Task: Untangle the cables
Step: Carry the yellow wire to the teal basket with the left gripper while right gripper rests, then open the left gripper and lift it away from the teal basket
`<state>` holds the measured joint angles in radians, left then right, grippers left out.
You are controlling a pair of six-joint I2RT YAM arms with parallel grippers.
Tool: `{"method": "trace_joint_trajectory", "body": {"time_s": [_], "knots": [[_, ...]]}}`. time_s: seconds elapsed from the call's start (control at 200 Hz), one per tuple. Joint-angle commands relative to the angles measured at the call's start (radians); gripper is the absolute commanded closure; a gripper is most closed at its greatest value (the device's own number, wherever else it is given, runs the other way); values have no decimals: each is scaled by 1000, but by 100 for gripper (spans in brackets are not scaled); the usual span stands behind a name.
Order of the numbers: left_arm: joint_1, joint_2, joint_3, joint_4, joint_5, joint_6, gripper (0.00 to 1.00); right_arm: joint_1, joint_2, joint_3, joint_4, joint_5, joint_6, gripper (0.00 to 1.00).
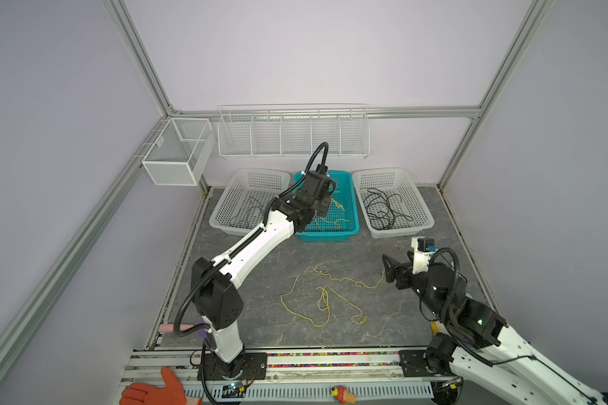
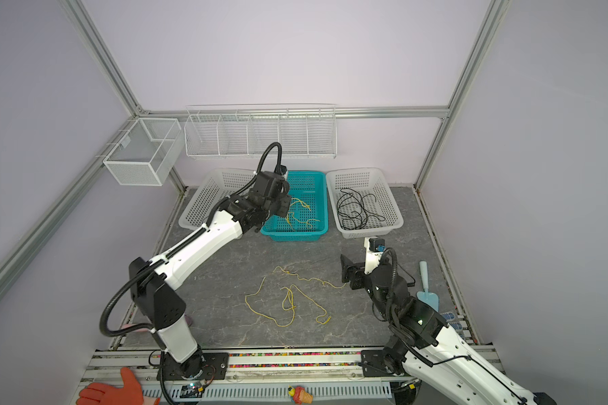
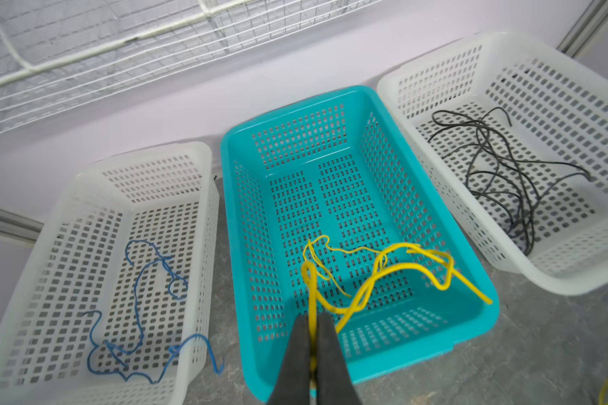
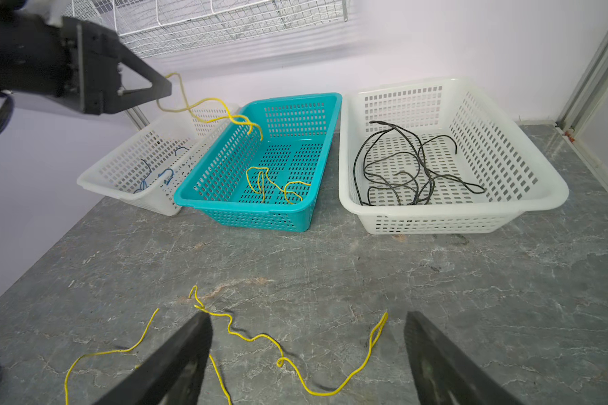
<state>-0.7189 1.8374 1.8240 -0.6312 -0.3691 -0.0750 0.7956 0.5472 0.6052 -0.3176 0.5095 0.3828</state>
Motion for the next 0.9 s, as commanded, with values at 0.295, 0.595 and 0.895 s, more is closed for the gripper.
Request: {"method": "trace_joint_trajectory", "body": {"time_s": [0.295, 0.595, 0.895], "knots": [[46, 382, 465, -328, -11, -16, 100, 3, -78, -152, 107, -11, 36, 12], [65, 348, 411, -323, 48, -49, 64, 3, -81, -193, 126, -12, 54, 12], [96, 115, 135, -310, 7, -254, 39, 4, -98, -205, 132, -9, 53, 12]]}}
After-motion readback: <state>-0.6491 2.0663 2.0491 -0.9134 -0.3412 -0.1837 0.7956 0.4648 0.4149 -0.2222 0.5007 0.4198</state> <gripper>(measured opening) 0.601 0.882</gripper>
